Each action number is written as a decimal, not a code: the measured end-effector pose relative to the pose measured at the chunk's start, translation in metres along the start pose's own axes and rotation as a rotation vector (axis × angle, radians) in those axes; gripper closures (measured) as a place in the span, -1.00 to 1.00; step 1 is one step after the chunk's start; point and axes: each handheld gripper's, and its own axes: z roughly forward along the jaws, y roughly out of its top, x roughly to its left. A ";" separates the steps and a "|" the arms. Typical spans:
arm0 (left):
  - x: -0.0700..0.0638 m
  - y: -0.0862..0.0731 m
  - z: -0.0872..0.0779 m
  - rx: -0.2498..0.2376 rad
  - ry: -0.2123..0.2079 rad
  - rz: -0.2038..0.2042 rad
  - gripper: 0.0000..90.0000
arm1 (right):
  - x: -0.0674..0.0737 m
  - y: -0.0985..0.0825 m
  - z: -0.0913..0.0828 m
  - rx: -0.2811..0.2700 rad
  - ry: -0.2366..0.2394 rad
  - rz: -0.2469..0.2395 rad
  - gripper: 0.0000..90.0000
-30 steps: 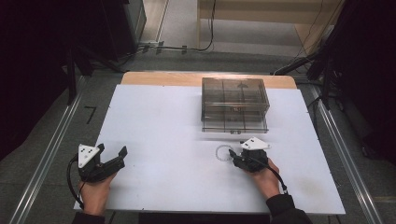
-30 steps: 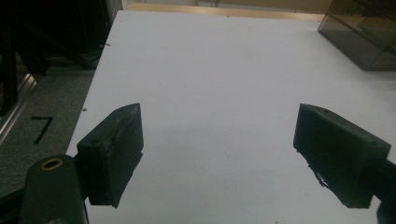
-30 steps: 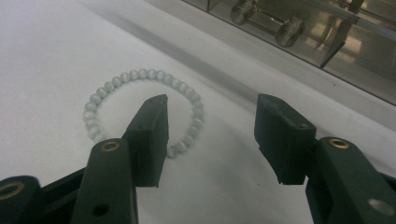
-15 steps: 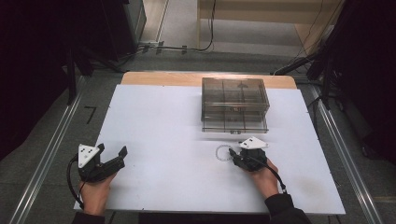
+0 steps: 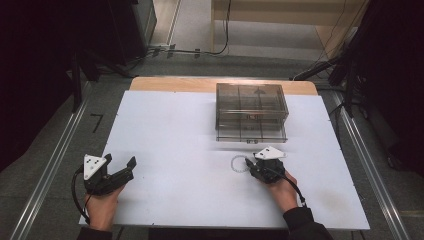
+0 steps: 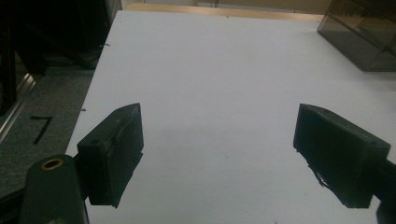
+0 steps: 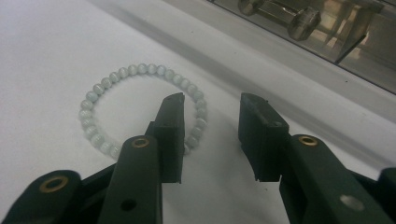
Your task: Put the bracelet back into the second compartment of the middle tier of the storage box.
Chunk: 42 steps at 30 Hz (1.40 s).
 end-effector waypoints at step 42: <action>-0.001 0.000 0.000 0.000 -0.001 0.003 -0.63 | -0.002 0.001 0.001 0.013 0.060 0.054 0.87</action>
